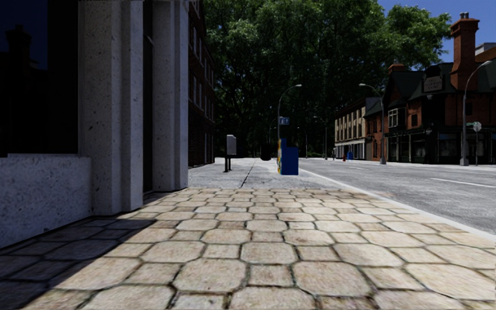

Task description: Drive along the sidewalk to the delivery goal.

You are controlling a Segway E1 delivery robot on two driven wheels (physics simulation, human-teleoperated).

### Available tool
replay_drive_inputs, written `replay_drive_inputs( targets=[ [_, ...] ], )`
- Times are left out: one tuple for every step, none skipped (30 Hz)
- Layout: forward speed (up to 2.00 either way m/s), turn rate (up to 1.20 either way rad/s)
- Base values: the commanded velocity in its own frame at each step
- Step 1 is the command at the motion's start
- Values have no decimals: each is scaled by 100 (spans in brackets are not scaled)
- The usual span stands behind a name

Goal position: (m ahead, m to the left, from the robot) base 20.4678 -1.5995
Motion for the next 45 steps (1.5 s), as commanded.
replay_drive_inputs(
  targets=[
    [199, 0],
    [199, 0],
    [199, 0],
    [199, 0],
    [200, 0],
    [200, 0],
    [200, 0],
    [200, 0],
    [200, 0],
    [200, 0],
    [200, 0],
    [200, 0],
    [200, 0],
    [200, 0],
    [200, 0],
    [200, 0],
    [200, 0],
    [200, 0],
    [200, 0],
    [200, 0],
    [200, 0],
    [200, 0],
    [200, 0],
    [200, 0],
    [200, 0],
    [200, 0],
    [200, 0],
    [200, 0],
    [200, 0],
    [200, 0],
    [200, 0],
    [200, 0],
    [200, 0],
    [200, 0],
    [200, 0],
    [200, 0],
    [200, 0],
    [200, 0],
    [200, 0],
    [200, 0],
    [200, 0],
    [200, 0],
    [200, 0],
    [200, 0],
    [200, -1]
  ],
)
